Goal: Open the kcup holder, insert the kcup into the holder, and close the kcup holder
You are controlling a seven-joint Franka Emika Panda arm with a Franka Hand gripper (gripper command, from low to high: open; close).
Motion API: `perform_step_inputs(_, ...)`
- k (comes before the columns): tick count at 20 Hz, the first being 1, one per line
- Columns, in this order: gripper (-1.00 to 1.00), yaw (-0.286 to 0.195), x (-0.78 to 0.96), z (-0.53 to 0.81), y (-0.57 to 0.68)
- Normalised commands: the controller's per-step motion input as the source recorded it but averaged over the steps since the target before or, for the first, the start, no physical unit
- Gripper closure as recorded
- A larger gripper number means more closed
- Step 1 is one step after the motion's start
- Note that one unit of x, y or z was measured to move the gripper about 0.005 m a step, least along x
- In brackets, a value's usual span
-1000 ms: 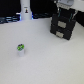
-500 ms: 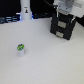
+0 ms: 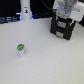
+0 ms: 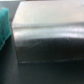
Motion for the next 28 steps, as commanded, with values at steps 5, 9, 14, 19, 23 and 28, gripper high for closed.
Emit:
perform_step_inputs(5,1.00,-0.004,0.06,-0.02,-0.01)
perform_step_inputs(9,1.00,-0.015,0.31,-0.01,-0.02)
perform_step_inputs(14,1.00,-0.045,0.76,0.16,-0.11)
perform_step_inputs(19,1.00,-0.057,0.95,0.25,-0.20)
perform_step_inputs(23,1.00,-0.043,0.71,0.11,-0.17)
perform_step_inputs(28,1.00,-0.068,0.96,0.12,-0.26)
